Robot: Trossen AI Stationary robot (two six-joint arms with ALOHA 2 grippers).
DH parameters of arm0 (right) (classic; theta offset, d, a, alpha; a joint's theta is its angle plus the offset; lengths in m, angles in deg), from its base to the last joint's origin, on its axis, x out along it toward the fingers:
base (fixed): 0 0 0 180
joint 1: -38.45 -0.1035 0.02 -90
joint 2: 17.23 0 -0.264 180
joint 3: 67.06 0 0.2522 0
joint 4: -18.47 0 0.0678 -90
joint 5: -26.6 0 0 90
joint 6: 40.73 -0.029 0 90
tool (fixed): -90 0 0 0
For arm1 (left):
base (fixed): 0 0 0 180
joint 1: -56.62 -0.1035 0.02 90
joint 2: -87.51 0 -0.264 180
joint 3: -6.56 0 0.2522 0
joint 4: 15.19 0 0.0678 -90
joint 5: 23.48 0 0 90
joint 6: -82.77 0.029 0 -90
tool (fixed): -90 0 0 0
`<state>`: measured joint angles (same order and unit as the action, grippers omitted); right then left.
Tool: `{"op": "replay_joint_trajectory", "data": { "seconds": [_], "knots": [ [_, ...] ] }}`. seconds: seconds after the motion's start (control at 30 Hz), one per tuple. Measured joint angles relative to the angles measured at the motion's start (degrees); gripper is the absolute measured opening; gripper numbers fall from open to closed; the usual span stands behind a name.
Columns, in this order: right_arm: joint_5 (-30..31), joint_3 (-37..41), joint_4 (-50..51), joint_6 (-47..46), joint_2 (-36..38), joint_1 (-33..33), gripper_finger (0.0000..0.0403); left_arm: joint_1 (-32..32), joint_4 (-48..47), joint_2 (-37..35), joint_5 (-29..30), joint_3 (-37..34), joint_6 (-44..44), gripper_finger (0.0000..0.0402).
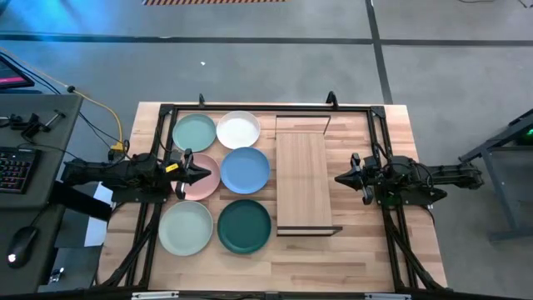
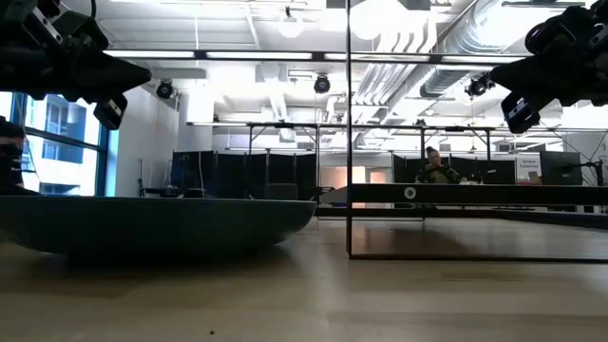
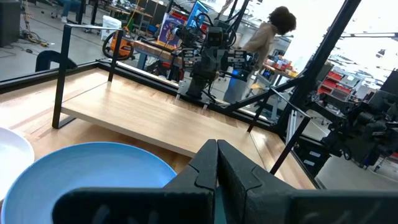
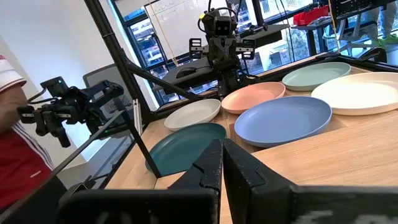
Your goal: Place and stack plates onto a shelf
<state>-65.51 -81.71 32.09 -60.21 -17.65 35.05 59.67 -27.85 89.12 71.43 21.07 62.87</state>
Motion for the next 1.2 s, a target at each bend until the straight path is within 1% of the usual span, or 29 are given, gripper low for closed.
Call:
{"op": "replay_joint_trajectory", "data": {
  "seconds": [0.67, 0.73, 0.8, 0.83, 0.97, 1.03, 1.1, 1.13, 1.2],
  "knots": [
    [0.6, 0.0, -0.1, 0.2, 0.0, 0.0, 0.0, 0.0, 0.0, 0.0, 0.0, 0.0, 0.0, 0.0],
    [1.1, 0.0, -0.9, -2.2, 0.0, 0.0, 0.0, 0.0, 0.0, 0.0, 0.0, 0.0, 0.0, 0.0],
    [1.4, 0.0, -3.0, -10.5, 0.0, 0.0, 0.0, 0.0, 0.0, 0.0, 0.0, 0.0, 0.0, 0.0],
    [3.0, 0.0, -5.4, -14.7, 0.0, 0.0, 0.0, 0.0, 0.0, 0.0, 0.0, 0.0, 0.0, 0.0],
    [15.2, 0.0, -18.7, -30.9, 0.1, 0.0, 0.0, 0.0, 0.0, 0.0, 0.0, 0.0, 0.0, 0.0],
    [21.9, 0.0, -23.5, -31.5, -0.1, 0.0, 0.0, 0.0, 0.0, 0.0, 0.0, 0.0, 0.0, 0.0],
    [26.4, 0.0, -31.1, -31.5, -1.0, 0.0, 0.0, 0.0, 0.0, 0.0, 0.0, 0.0, 0.0, 0.0],
    [27.4, 0.0, -37.3, -30.5, -2.0, 0.0, 0.0, 0.0, 0.0, 0.0, 0.0, 0.0, 0.0, 0.0],
    [26.7, -0.6, -50.6, -23.9, -5.1, 0.0, 0.0, 0.0, 0.0, 0.0, 0.0, 0.0, 0.0, 0.0]
  ]
}}
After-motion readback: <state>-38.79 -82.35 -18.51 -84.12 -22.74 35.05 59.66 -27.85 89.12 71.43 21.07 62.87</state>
